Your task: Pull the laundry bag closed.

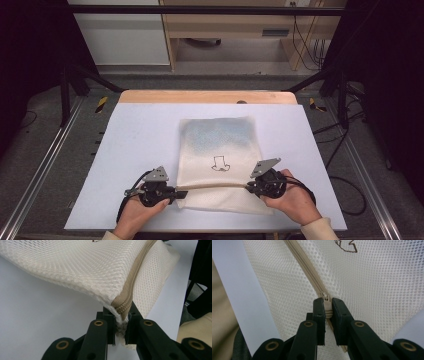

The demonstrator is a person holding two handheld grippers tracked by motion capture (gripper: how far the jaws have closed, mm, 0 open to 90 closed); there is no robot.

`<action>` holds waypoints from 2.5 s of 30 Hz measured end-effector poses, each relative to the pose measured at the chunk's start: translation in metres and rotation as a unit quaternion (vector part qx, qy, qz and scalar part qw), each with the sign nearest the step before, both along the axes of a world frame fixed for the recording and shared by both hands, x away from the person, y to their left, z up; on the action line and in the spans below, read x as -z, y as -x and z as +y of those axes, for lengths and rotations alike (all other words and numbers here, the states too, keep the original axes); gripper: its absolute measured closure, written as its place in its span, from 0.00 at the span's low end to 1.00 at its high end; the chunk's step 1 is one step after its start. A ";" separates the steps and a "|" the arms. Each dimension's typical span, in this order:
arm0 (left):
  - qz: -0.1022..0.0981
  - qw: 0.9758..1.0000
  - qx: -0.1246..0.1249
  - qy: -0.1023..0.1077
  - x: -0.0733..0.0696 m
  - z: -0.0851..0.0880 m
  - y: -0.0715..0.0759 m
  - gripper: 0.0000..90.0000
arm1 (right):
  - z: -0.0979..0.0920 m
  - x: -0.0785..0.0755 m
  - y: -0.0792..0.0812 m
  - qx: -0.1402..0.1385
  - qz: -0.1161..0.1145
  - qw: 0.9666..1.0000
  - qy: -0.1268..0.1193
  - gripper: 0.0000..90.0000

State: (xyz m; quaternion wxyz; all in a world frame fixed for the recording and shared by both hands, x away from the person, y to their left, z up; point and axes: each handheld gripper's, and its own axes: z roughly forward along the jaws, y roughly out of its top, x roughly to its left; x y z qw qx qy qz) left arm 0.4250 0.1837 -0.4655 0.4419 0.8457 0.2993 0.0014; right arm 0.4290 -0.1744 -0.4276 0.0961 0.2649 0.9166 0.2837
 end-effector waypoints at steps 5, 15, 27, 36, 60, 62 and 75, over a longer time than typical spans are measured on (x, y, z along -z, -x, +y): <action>0.000 1.000 0.000 0.000 0.000 0.000 0.000 0.91 | -0.004 0.001 0.001 0.003 0.000 1.000 -0.001 0.91; 0.001 1.000 0.000 0.001 0.000 0.001 0.000 0.91 | -0.008 0.001 0.001 0.004 0.002 1.000 -0.001 0.91; -0.001 1.000 -0.002 0.001 0.001 0.000 0.001 0.91 | -0.012 0.001 0.003 0.006 0.004 1.000 0.002 0.91; -0.007 1.000 -0.004 -0.001 0.000 0.000 0.001 0.91 | -0.016 0.001 0.003 0.014 0.003 1.000 0.003 0.91; -0.014 1.000 -0.007 0.002 -0.002 0.002 0.002 0.91 | -0.026 0.001 0.005 0.024 0.004 1.000 0.000 0.91; -0.018 1.000 -0.008 0.001 -0.002 0.002 0.002 0.91 | -0.026 0.001 0.006 0.025 0.003 1.000 0.002 0.91; -0.020 1.000 -0.010 0.003 -0.004 0.003 0.002 0.91 | -0.032 0.003 0.007 0.032 0.005 0.999 0.000 0.91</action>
